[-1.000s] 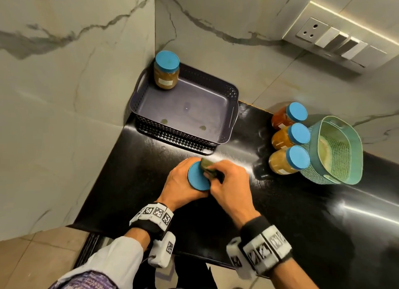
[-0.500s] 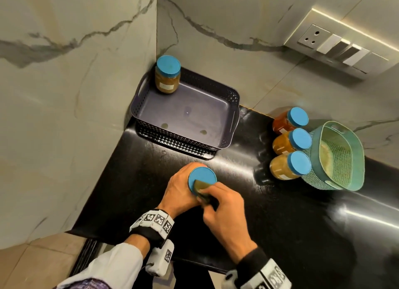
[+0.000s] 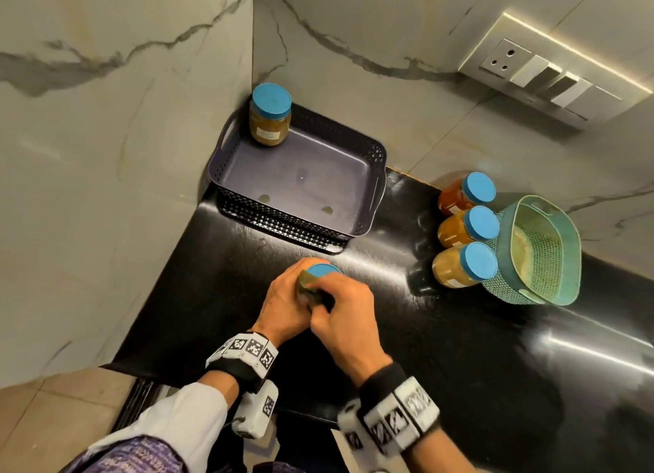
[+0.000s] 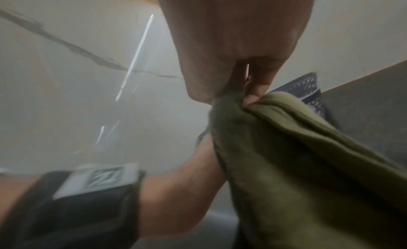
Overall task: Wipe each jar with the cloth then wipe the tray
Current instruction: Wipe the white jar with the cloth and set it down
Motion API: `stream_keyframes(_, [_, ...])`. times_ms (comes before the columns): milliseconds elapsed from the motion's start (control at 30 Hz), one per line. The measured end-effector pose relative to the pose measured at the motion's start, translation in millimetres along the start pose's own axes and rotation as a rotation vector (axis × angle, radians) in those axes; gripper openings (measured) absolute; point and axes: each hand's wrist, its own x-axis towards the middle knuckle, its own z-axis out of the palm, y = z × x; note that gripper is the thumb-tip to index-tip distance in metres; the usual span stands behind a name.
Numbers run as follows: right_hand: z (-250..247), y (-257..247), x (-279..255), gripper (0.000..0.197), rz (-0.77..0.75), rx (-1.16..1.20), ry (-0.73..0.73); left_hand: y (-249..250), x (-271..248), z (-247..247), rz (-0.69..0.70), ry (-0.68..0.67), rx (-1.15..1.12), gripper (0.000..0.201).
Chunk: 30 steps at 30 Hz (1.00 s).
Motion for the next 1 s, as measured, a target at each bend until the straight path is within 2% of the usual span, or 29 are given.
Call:
stream_keyframes(100, [-9, 15, 27, 0.027, 0.097, -0.007, 0.059, 9, 2, -2, -0.043, -0.011, 0.037, 0.046])
stream_keyframes(233, [-22, 24, -11, 0.024, 0.174, -0.039, 0.094, 9, 0, 0, -0.028, -0.053, 0.036, 0.066])
stream_keyframes(333, [-10, 5, -25, 0.028, 0.078, 0.001, 0.005, 3, -3, 0, -0.028, -0.015, 0.026, 0.054])
stream_keyframes(433, [-2, -1, 10, 0.028, 0.035, 0.015, -0.030, 2, -2, 0, -0.056, 0.003, 0.019, 0.041])
stream_keyframes(533, [-16, 18, 28, 0.025, 0.137, -0.029, 0.050, 10, 2, -2, -0.083, -0.015, 0.074, 0.049])
stream_keyframes(633, [-24, 25, -6, 0.024, 0.192, -0.026, 0.079, 13, -1, -2, -0.049, -0.039, 0.056, 0.064])
stream_keyframes(733, [-10, 5, -26, 0.028, 0.105, 0.009, 0.008, 9, -4, -3, -0.038, -0.013, 0.038, 0.052])
stream_keyframes(800, [-1, -1, -6, 0.030, 0.058, 0.010, -0.028, 6, -3, -2, -0.036, -0.001, 0.043, 0.044])
stream_keyframes(867, [-2, 3, 21, 0.028, 0.080, -0.013, -0.022, 9, -1, -2, -0.071, 0.004, 0.063, 0.038])
stream_keyframes(933, [-11, 16, 30, 0.025, 0.155, -0.033, 0.034, 15, 1, -3, -0.091, -0.009, 0.096, 0.042])
stream_keyframes(1000, [-21, 25, 13, 0.022, 0.204, -0.064, 0.081, 18, 0, -3, -0.080, -0.034, 0.083, 0.057])
